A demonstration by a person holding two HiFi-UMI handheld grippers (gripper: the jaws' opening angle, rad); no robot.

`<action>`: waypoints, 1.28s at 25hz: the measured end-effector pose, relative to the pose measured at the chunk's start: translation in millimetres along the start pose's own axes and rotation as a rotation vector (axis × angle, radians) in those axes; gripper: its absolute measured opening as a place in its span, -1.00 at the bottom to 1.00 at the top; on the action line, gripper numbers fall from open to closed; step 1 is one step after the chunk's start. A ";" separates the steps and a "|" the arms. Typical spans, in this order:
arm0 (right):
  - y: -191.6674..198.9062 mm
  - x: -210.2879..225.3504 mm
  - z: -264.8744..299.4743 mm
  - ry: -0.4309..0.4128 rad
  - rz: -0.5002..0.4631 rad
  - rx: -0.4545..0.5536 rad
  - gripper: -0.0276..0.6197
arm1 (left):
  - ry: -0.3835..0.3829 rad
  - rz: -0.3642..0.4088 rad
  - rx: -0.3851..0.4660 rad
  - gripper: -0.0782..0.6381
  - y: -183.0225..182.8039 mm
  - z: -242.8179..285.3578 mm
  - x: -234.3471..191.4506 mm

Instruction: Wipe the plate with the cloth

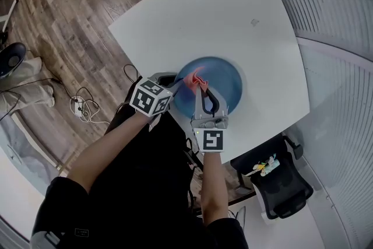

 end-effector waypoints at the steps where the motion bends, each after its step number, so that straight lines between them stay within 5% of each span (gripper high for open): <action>1: 3.8 -1.2 3.5 -0.011 -0.019 -0.027 -0.87 | -0.002 -0.004 0.000 -0.64 0.3 -0.4 -0.7; 17: 76.7 -14.5 53.5 -0.115 -0.186 -0.392 -0.87 | -0.002 -0.001 0.009 -0.72 -1.4 1.4 -1.0; 32: 71.9 -3.9 63.8 -0.081 -0.248 -0.440 -0.87 | -0.006 0.063 -0.006 -0.72 -2.4 2.2 -0.1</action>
Point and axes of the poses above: the fingertips, and each gripper's own axes: z forward along the fingers, x to its right, y out of its underside, the point moved 4 cm from there along -z, backward along the fingers, and after that the axes turned 9 degrees about -y, right-handed, at the moved point
